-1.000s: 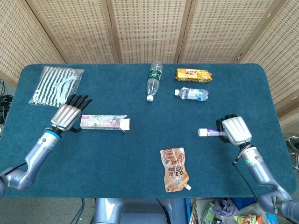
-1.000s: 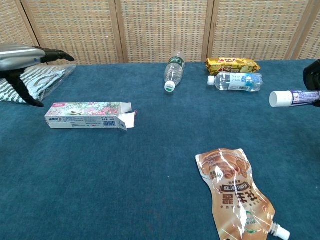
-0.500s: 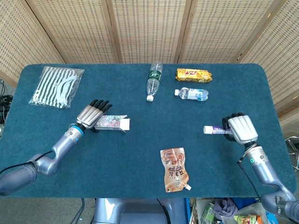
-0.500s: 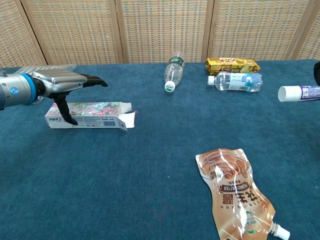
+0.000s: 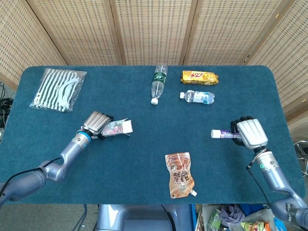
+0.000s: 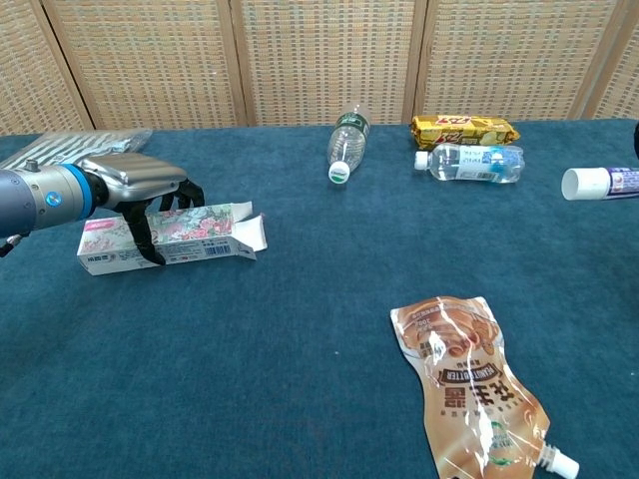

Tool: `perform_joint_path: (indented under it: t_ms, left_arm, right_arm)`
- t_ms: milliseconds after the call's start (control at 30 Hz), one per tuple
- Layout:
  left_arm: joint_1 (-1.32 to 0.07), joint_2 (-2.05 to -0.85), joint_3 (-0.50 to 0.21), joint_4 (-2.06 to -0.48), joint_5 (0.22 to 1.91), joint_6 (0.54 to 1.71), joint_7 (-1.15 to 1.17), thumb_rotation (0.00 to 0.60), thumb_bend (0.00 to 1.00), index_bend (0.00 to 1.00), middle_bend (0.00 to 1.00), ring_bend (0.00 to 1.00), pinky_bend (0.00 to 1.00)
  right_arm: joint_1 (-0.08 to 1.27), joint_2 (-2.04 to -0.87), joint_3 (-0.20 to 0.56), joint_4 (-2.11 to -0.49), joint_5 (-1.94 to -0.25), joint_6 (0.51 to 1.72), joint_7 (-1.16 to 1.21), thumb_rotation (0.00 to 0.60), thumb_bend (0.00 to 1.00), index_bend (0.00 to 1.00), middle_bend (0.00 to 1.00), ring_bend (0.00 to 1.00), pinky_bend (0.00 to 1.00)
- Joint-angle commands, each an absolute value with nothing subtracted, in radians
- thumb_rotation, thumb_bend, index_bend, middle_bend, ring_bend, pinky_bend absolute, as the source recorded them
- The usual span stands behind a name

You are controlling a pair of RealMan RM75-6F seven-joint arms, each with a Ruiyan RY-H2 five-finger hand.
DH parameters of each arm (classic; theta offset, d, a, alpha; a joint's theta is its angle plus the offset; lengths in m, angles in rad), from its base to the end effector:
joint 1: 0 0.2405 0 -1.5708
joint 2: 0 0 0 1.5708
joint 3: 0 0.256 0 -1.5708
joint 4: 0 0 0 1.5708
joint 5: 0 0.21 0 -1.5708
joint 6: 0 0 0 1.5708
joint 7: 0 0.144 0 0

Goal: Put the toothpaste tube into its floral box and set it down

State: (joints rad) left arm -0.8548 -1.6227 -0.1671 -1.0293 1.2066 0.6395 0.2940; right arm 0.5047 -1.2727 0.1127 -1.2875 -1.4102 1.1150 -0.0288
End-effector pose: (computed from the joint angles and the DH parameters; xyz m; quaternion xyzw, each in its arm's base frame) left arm -0.1938 0.4101 -0.0287 -0.8160 -0.2964 -0.2292 0.4402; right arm -0.2813 -0.3333 0.1139 0.7079 -0.3076 0.3430 0.5354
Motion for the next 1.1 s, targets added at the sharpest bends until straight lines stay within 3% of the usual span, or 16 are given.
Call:
perform_joint_path:
  t_ms: [33, 267, 567, 867, 1100]
  left_arm:
    - [-0.854, -1.619, -0.168, -1.045, 1.202, 0.661, 0.304, 0.600, 0.06, 0.43, 0.48, 0.46, 0.59]
    - [-0.854, -1.568, -0.171, -1.121, 1.294, 0.747, 0.226, 0.600, 0.06, 0.44, 0.48, 0.46, 0.59]
    - [-0.924, -1.484, -0.143, -1.171, 1.561, 0.860, -0.079, 0.600, 0.06, 0.46, 0.48, 0.46, 0.59]
    - [-1.098, -1.520, -0.104, -0.986, 1.773, 0.935, -0.281, 0.600, 0.06, 0.46, 0.46, 0.45, 0.59]
    - [-1.207, -1.589, -0.088, -0.833, 1.806, 0.912, -0.359, 0.600, 0.06, 0.46, 0.46, 0.45, 0.59]
  right_arm:
    - [0.502, -1.269, 0.112, -1.292, -1.413, 1.120, -0.028, 0.600, 0.48, 0.59, 0.60, 0.43, 0.39]
    - [0.494, -1.248, 0.114, -1.319, -1.423, 1.143, -0.039, 0.600, 0.48, 0.59, 0.60, 0.43, 0.39]
    - [0.478, -1.208, 0.131, -1.375, -1.405, 1.173, -0.085, 0.600, 0.48, 0.59, 0.60, 0.43, 0.39]
    - [0.467, -1.191, 0.161, -1.448, -1.358, 1.198, -0.160, 0.600, 0.48, 0.59, 0.60, 0.43, 0.39]
    - [0.463, -1.164, 0.190, -1.526, -1.325, 1.222, -0.215, 0.600, 0.48, 0.59, 0.60, 0.43, 0.39]
